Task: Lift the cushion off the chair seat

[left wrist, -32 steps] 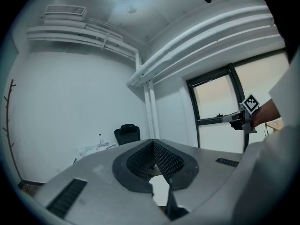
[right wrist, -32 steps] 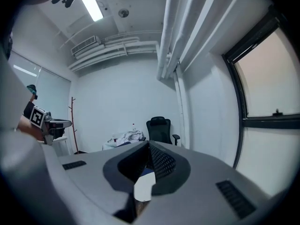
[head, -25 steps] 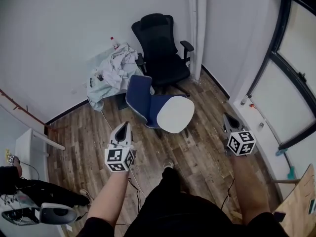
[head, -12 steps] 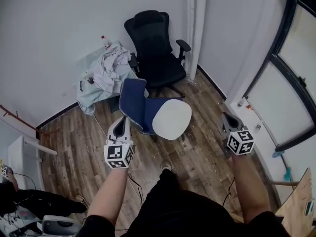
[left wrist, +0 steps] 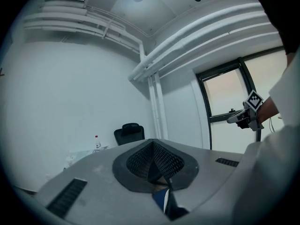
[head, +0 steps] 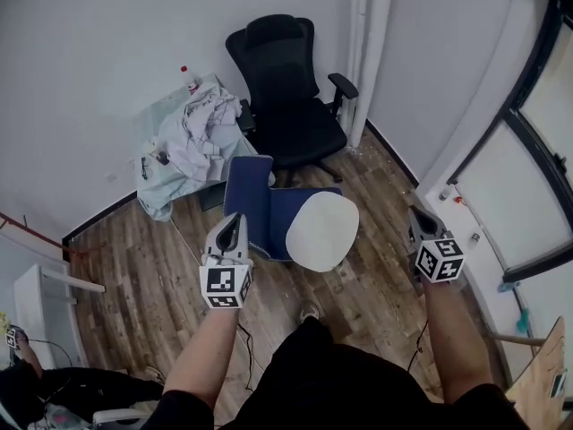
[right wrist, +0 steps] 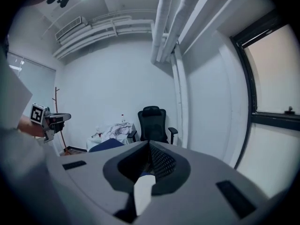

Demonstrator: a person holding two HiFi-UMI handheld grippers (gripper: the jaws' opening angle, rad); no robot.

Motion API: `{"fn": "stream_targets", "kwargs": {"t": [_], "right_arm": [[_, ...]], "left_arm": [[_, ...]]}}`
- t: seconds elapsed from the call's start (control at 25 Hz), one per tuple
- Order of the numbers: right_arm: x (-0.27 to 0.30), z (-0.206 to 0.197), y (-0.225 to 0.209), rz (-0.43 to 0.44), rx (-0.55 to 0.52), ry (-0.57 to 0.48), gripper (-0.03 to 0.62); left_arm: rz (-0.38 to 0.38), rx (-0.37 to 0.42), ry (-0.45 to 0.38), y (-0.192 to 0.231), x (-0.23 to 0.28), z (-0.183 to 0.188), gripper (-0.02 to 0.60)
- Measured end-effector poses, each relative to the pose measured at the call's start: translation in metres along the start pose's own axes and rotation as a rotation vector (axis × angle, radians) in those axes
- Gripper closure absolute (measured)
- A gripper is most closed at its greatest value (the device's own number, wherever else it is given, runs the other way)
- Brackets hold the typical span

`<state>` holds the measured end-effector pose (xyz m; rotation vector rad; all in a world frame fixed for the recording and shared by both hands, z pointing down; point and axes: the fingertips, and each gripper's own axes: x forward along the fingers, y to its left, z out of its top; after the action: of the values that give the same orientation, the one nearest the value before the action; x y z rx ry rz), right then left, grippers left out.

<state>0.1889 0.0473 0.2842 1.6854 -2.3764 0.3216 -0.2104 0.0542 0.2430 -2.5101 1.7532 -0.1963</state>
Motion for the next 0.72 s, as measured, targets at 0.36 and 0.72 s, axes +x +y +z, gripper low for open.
{"fn": "stream_targets", "kwargs": {"t": [0.36,0.72], "right_arm": [[0.057,-0.001,-0.003,-0.026,-0.021,0.053,0.582],[0.091,-0.005,-0.016,-0.060,0.040,0.039,0.582]], "left_arm": [[-0.053,-0.038,0.011,0.034,0.078,-0.031,0.577],[-0.087,-0.060,0.023,0.040,0.129,-0.049,0.577]]}}
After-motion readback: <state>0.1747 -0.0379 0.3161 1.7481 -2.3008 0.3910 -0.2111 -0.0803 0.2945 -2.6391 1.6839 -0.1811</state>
